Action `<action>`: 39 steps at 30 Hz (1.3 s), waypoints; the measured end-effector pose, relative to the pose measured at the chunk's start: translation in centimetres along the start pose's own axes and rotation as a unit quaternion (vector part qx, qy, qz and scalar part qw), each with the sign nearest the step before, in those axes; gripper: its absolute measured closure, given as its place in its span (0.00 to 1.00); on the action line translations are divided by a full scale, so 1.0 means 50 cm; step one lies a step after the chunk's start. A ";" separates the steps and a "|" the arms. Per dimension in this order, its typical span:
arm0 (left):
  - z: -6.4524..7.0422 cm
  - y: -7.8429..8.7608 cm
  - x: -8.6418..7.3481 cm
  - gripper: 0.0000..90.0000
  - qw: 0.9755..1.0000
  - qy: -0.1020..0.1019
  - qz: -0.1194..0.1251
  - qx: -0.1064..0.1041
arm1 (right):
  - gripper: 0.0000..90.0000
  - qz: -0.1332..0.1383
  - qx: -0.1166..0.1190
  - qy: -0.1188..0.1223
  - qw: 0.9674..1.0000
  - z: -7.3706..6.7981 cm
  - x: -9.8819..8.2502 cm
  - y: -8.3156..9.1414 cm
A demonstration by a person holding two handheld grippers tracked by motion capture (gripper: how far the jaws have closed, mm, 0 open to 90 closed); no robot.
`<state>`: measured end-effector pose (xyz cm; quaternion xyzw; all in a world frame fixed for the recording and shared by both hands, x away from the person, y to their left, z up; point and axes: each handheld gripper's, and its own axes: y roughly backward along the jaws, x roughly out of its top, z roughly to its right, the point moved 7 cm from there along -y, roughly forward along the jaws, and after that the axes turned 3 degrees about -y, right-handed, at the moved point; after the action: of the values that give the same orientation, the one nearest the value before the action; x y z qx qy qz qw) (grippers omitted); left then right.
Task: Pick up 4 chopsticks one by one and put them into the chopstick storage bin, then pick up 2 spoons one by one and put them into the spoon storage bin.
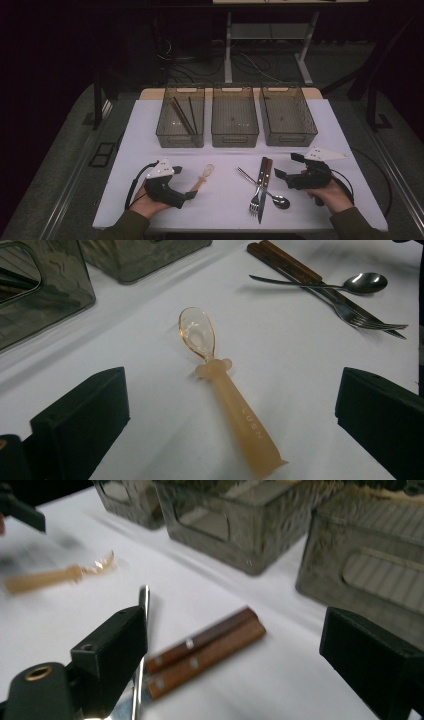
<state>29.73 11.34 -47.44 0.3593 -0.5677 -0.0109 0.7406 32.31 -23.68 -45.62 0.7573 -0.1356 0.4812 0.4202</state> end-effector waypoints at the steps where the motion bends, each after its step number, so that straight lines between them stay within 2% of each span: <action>1: 0.000 0.000 0.000 0.00 1.000 0.000 0.000 0.000 | 0.13 -0.005 -0.003 0.002 1.000 0.002 -0.007 0.003; 7: 0.000 -0.002 -0.001 0.01 1.000 -0.001 -0.003 0.004 | 0.13 -0.019 -0.006 0.007 1.000 -0.002 -0.042 0.023; 16: -0.003 -0.002 0.000 0.05 1.000 -0.005 -0.007 0.011 | 0.13 -0.034 -0.003 0.015 0.999 -0.012 -0.073 0.041; 23: -0.009 -0.007 0.007 0.12 1.000 -0.008 -0.009 0.016 | 0.13 -0.042 -0.005 0.014 0.999 -0.013 -0.079 0.037; 31: -0.016 -0.017 0.016 0.17 1.000 -0.013 -0.015 0.019 | 0.13 -0.038 -0.005 0.014 0.999 -0.012 -0.076 0.037; 39: -0.020 -0.025 0.021 0.32 0.999 -0.011 -0.025 0.020 | 0.13 -0.038 -0.007 0.014 0.999 -0.012 -0.076 0.036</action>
<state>31.45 10.48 -47.36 0.3881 -0.5667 -0.0218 0.7265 28.93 -25.07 -47.79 0.7523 -0.1037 0.4745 0.4451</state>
